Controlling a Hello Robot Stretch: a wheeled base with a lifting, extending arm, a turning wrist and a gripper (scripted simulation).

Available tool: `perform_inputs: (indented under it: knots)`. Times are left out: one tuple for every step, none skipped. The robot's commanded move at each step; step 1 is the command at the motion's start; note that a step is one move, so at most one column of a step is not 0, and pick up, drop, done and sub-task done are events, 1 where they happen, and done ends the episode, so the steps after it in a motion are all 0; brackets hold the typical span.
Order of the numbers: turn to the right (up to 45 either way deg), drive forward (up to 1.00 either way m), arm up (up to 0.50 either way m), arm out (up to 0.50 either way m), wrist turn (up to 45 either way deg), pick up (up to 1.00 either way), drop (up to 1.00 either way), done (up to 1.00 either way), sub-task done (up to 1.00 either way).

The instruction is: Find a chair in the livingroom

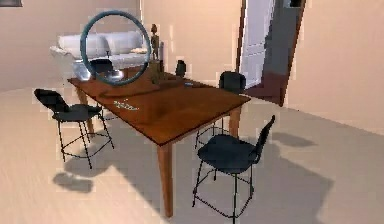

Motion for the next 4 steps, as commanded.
perform_inputs:
  knots:
    - [30.0, 0.00, 0.00, 0.00, 0.0, 0.00, 0.00, 0.00, 0.00]
    - [0.0, 0.25, 0.00, 0.00, 0.0, 0.00, 0.00, 0.00, 0.00]
    - [-21.0, 0.00, 0.00, 0.00, 0.0, 0.00, 0.00, 0.00, 0.00]
    - [0.0, 0.00, 0.00, 0.00, 0.0, 0.00, 0.00, 1.00, 0.00]
